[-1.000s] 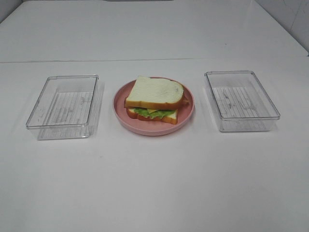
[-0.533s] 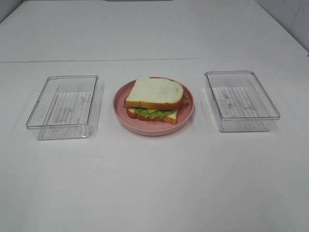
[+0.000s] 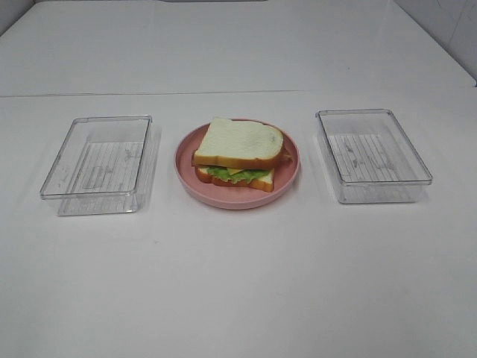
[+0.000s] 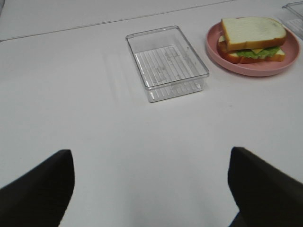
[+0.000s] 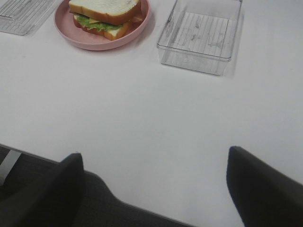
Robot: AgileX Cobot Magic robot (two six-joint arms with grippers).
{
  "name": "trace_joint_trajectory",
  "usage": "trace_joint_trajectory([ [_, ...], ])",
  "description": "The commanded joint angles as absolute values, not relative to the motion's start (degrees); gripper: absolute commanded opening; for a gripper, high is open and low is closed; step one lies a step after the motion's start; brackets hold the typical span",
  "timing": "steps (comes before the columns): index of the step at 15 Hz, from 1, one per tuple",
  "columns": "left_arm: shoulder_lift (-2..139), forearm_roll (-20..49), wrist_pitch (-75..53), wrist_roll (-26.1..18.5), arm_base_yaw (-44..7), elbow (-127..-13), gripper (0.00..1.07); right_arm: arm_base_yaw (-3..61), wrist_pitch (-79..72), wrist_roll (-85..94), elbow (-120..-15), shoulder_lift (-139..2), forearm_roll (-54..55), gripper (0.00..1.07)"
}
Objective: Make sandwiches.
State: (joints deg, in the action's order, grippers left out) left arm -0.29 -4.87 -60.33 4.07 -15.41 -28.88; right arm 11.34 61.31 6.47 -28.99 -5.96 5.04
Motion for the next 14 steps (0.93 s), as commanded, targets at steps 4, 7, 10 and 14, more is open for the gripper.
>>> trace_joint_trajectory([
  [4, -1.66, -4.93, -59.93, 4.18, 0.74, -28.65, 0.83, 1.09, 60.85, 6.76, -28.82, -5.33, 5.21, 0.78],
  [7, -1.66, -4.98, -59.93, 4.18, 1.2, -28.65, 0.83, 0.11, 60.85, 6.76, -28.82, -2.98, 5.39, 0.78],
  [10, -1.55, -4.93, -59.93, 4.18, 1.2, -28.65, 0.83, 0.11, 60.91, 6.76, -28.82, 1.26, 5.5, 0.78],
  [14, -1.43, -4.93, -59.93, 4.18, 1.2, -28.65, 0.83, 0.11, 60.79, 6.76, -28.82, 1.03, 5.67, 0.78],
])
